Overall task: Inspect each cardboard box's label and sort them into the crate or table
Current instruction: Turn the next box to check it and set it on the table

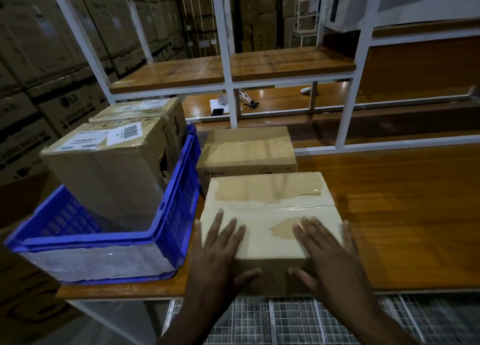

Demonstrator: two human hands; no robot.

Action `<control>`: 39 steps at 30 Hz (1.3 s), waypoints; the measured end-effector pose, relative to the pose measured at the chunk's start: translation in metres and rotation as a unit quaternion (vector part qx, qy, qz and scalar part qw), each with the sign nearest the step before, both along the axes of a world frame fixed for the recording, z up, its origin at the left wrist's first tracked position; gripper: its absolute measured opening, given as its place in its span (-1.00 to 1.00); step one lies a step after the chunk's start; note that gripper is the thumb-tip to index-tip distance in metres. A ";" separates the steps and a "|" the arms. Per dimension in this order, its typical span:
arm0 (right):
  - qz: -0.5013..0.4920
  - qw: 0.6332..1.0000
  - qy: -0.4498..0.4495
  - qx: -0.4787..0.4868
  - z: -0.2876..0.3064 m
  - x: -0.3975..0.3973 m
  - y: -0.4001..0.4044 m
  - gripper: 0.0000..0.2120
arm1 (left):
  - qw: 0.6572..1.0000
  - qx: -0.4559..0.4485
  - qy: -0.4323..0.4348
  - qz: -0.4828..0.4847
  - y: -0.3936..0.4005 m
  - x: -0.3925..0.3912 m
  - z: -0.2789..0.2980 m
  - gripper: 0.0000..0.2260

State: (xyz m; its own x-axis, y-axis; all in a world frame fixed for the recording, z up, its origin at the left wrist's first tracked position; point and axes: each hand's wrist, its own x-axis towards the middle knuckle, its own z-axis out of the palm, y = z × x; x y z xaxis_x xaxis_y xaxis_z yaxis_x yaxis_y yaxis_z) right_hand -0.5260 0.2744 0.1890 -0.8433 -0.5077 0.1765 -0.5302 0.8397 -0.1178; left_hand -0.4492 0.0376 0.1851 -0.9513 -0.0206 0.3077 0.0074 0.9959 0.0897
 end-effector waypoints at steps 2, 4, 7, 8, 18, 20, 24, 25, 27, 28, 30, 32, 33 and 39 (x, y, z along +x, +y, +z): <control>0.024 1.000 0.002 0.007 0.001 -0.001 -0.006 -0.17 | 0.999 -0.016 -0.039 -0.013 0.009 -0.008 0.001 -0.19; 0.029 1.000 0.001 -0.004 0.002 -0.002 -0.007 -0.18 | 0.998 -0.004 -0.058 -0.006 0.012 -0.011 0.000 -0.16; 0.033 0.999 -0.019 -0.012 0.005 -0.003 -0.006 -0.19 | 0.998 0.002 -0.058 -0.008 0.010 -0.011 0.002 -0.08; 0.037 0.999 -0.023 -0.018 0.006 -0.004 -0.006 -0.19 | 0.998 0.006 -0.054 -0.011 0.011 -0.011 0.003 -0.06; 0.066 0.997 -0.040 0.001 0.020 -0.007 -0.012 -0.16 | 0.998 0.034 -0.049 -0.028 0.006 -0.021 0.004 -0.09; 0.076 0.996 -0.037 0.019 0.022 -0.011 -0.016 -0.10 | 0.995 0.031 -0.073 -0.052 0.003 -0.028 0.008 -0.05; 0.085 0.993 -0.049 0.060 0.023 -0.014 -0.022 -0.08 | 0.988 0.004 -0.133 -0.079 0.002 -0.036 0.015 -0.02; 0.087 0.993 -0.050 0.064 0.024 -0.016 -0.022 -0.08 | 0.988 0.012 -0.134 -0.075 0.003 -0.038 0.018 -0.03; 0.089 0.993 -0.063 0.054 0.027 -0.019 -0.023 -0.06 | 0.989 0.021 -0.127 -0.070 0.004 -0.041 0.022 -0.04; 0.090 0.993 -0.067 0.047 0.027 -0.020 -0.022 -0.05 | 0.990 0.021 -0.121 -0.068 0.004 -0.042 0.023 -0.05; 0.096 0.992 -0.074 0.038 0.027 -0.023 -0.023 -0.01 | 0.991 0.024 -0.114 -0.072 0.004 -0.043 0.025 -0.05; 0.101 0.991 -0.081 0.026 0.025 -0.027 -0.023 -0.01 | 0.991 0.031 -0.103 -0.079 0.005 -0.040 0.027 -0.07; 0.104 0.991 -0.086 0.016 0.023 -0.030 -0.021 0.00 | 0.992 0.040 -0.095 -0.079 0.005 -0.039 0.028 -0.10; 0.074 0.972 -0.180 -0.132 0.032 -0.041 -0.004 -0.22 | 0.990 0.136 -0.038 0.016 -0.006 -0.038 0.029 -0.29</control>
